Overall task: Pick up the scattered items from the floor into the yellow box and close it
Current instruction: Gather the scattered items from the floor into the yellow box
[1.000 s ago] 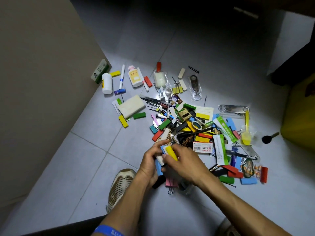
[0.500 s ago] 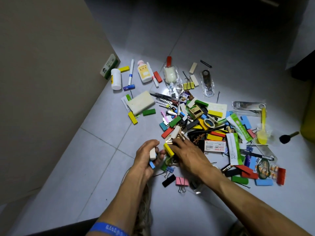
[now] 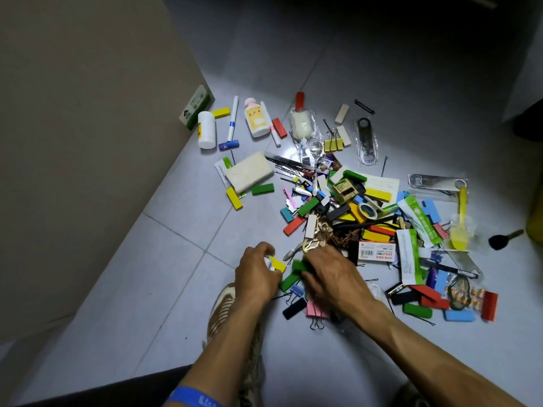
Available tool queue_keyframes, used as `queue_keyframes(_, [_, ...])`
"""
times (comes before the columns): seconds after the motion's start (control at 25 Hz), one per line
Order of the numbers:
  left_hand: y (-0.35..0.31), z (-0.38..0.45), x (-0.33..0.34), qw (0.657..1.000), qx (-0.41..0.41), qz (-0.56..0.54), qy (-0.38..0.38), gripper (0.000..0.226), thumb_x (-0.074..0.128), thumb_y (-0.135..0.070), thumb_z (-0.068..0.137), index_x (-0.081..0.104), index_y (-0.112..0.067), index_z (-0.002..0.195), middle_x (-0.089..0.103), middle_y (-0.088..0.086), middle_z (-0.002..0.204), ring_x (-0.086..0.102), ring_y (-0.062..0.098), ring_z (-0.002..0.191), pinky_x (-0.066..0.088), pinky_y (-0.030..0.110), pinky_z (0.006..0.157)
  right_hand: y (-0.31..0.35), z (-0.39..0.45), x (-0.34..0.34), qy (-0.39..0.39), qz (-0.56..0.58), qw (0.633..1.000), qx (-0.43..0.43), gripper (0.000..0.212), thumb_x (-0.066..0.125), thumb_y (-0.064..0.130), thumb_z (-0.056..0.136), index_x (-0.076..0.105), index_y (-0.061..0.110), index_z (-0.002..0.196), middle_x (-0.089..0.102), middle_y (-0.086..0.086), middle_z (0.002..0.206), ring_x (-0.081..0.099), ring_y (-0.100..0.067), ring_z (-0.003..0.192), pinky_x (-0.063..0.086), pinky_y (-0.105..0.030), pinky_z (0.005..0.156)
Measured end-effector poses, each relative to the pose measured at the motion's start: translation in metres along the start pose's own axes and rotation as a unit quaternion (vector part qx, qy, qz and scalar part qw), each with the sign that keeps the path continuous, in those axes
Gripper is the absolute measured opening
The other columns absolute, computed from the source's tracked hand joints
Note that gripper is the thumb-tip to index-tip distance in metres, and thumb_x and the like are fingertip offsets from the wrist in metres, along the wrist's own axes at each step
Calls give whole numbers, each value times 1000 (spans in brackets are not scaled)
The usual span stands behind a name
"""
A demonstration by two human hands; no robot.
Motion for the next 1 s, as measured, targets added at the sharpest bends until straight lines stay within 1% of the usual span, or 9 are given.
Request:
queue_keyframes(0.16, [-7,-1,6,988,68,136,8,28,69,-14,85,59,-26,108,48,5,112,56,25,84,48,30,69,27,8,34,185,-75,977,-75,46,71,32,74,55,13,113,53,-7,110,50,-27,100,42,-40,76])
queue_keyframes(0.28, [-8,4,2,989,63,130,-13,19,71,-19,84,61,-24,99,51,3,107,54,22,79,46,28,66,22,14,30,178,-112,975,-72,28,60,25,86,56,12,111,49,-7,113,48,-28,106,42,-42,83])
queue_keyframes(0.36, [-7,10,0,997,41,68,-22,16,75,-24,79,64,-24,91,60,-1,95,57,18,77,47,25,66,17,9,28,172,-115,975,-81,21,53,18,92,58,13,112,50,-7,113,48,-28,106,42,-41,84])
queue_keyframes(0.44, [0,15,0,995,-38,-87,-10,15,79,-25,73,68,-21,83,66,-4,76,62,14,65,50,22,56,19,7,29,164,-125,973,-105,20,51,11,92,59,12,111,52,-9,110,49,-30,101,42,-42,82])
queue_keyframes(0.52, [4,15,8,947,-126,-294,37,15,77,-20,72,72,-16,85,70,1,64,61,13,48,45,20,41,20,4,32,161,-113,976,-95,17,52,9,91,59,12,107,55,-9,106,51,-30,97,42,-41,79])
queue_keyframes(0.64, [-1,13,13,867,-171,-461,79,18,68,-13,80,71,-13,98,72,8,65,58,14,43,37,17,37,-2,2,18,92,38,994,49,7,54,17,94,52,23,98,59,0,99,56,-20,91,45,-30,75])
queue_keyframes(0.8, [-13,10,19,777,-195,-582,141,28,54,-5,86,64,-10,111,67,11,69,59,19,51,33,17,34,-35,-6,0,64,244,947,198,4,57,27,97,55,24,96,68,5,86,65,-6,76,54,-25,67])
queue_keyframes(0.96, [-24,1,27,752,-193,-604,181,18,54,-12,89,59,-12,106,69,12,77,63,21,55,33,16,33,-31,4,-16,-9,451,850,272,8,61,27,95,65,20,93,74,2,78,69,-8,72,56,-29,67])
queue_keyframes(1.0, [-29,-1,29,760,-181,-594,192,17,61,-20,89,60,-14,104,68,10,75,61,20,54,32,17,34,-24,7,-16,-4,454,851,264,10,60,29,95,64,20,93,74,3,77,68,-7,69,54,-28,66])
Point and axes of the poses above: each hand's wrist, its own z-axis towards the middle knuckle, its own x-axis out of the palm, y = z × x, the point moved 7 cm from there along z, towards the middle knuckle
